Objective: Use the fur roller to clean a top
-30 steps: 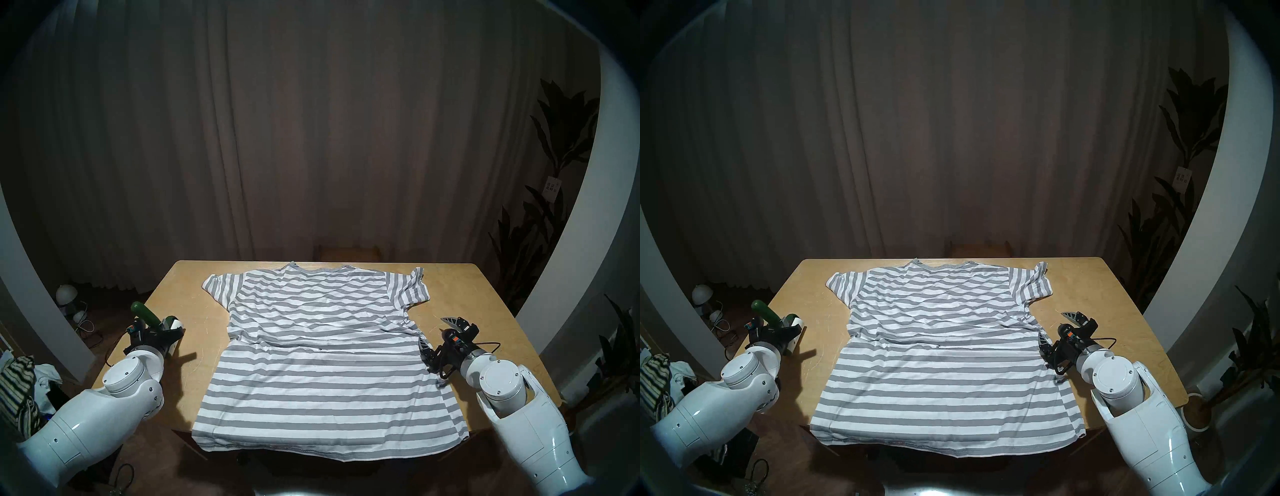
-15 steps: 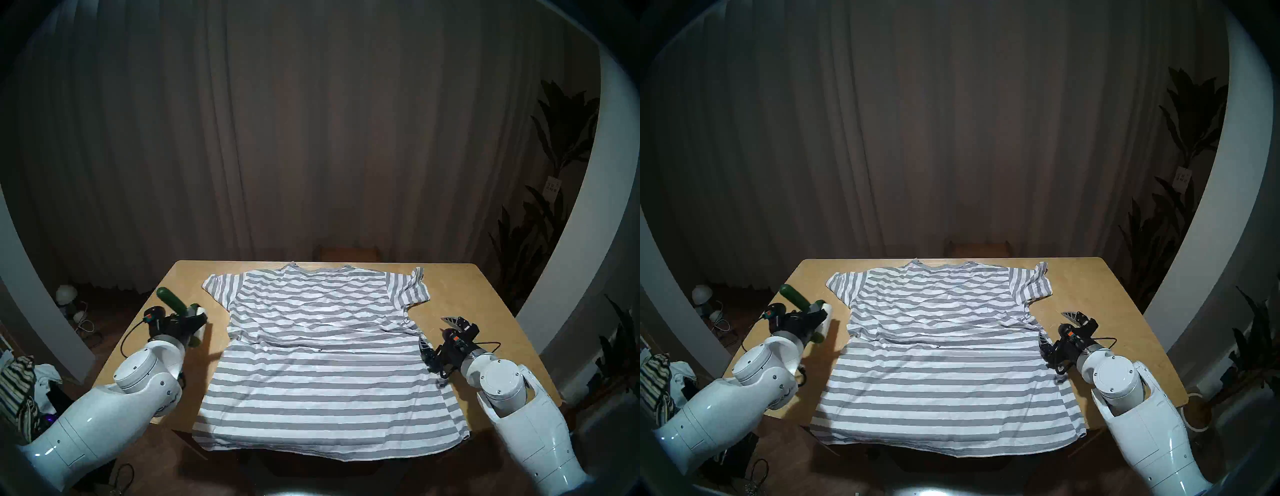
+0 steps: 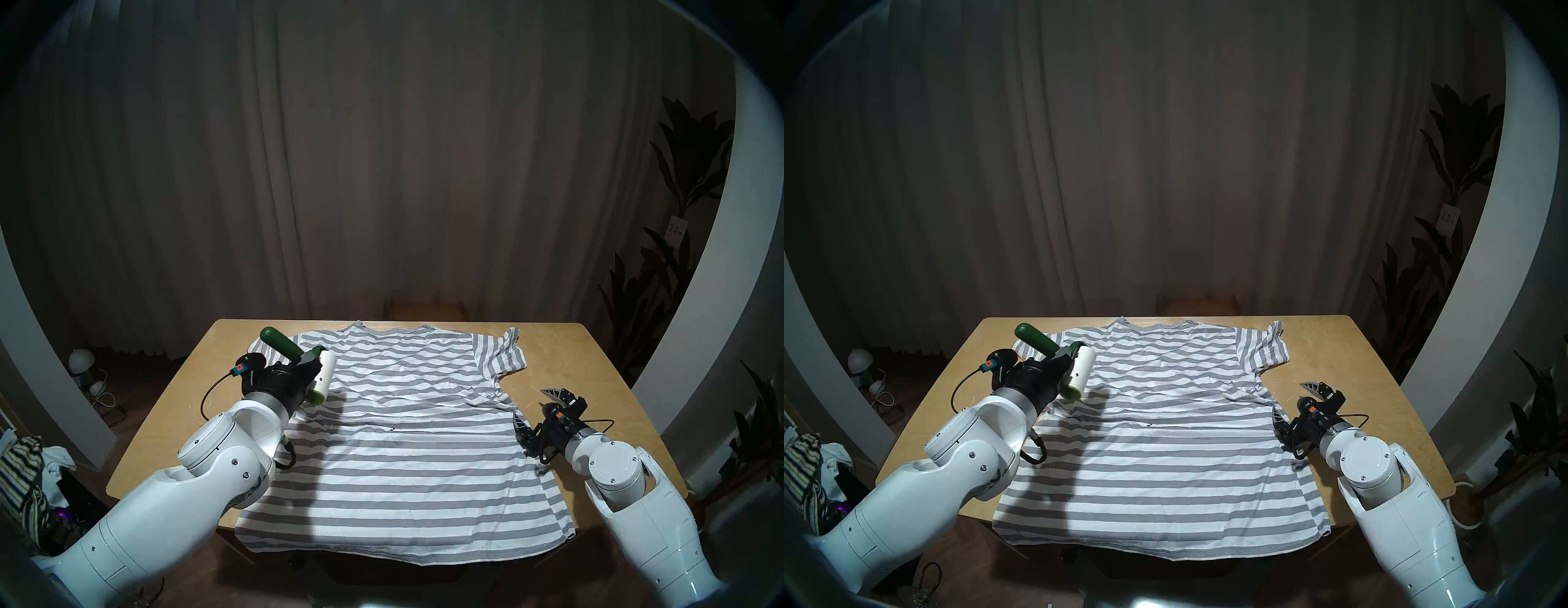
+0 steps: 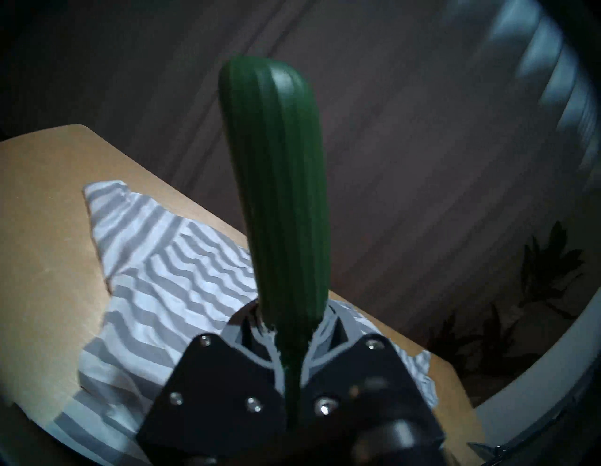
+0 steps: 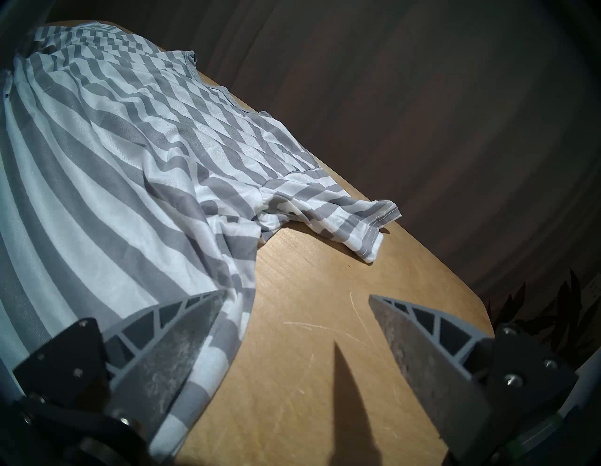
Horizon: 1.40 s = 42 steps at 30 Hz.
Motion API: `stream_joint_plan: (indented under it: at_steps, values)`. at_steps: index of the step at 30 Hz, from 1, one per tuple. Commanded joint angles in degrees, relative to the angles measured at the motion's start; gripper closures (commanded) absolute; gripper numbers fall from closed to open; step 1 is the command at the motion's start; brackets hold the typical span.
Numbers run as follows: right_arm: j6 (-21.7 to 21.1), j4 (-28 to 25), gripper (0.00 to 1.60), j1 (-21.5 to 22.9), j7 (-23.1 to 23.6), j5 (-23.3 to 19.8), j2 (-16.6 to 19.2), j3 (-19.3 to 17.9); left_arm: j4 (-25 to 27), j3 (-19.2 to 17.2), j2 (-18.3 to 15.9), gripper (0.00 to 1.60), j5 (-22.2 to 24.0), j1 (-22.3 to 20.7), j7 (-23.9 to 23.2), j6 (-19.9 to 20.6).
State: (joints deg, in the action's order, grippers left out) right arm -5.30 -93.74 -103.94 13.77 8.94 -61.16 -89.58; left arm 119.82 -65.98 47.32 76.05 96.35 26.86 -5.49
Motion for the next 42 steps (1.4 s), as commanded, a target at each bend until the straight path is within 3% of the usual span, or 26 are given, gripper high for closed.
stream_joint_plan:
  at_steps: [1,4,11,15,21,42]
  values:
    - [-1.12,4.93,0.00,-3.22,0.78,0.30,0.08,1.01,6.54,1.33,0.53,1.60,3.19,0.57,0.17,2.46]
    - [-0.91,5.28,0.00,-3.07,0.89,0.21,0.18,1.12,8.28,1.73,0.08,1.60,4.59,1.35,1.13,3.52]
    - [-0.21,6.67,0.00,-2.41,1.31,-0.04,0.57,1.48,13.55,2.66,-1.61,1.60,8.51,4.28,8.43,6.78]
    - [0.19,7.15,0.00,-2.51,1.64,-0.27,1.07,1.52,12.56,3.22,-0.06,1.60,10.27,2.65,14.10,7.79]
    - [0.71,7.34,0.00,-2.62,1.91,-0.62,1.39,1.61,10.19,4.37,2.71,1.60,11.73,-0.24,18.80,9.00]
    - [1.42,7.98,0.00,-2.10,1.89,-1.52,1.71,2.06,3.70,8.03,9.81,1.60,13.01,-9.05,24.38,11.77]
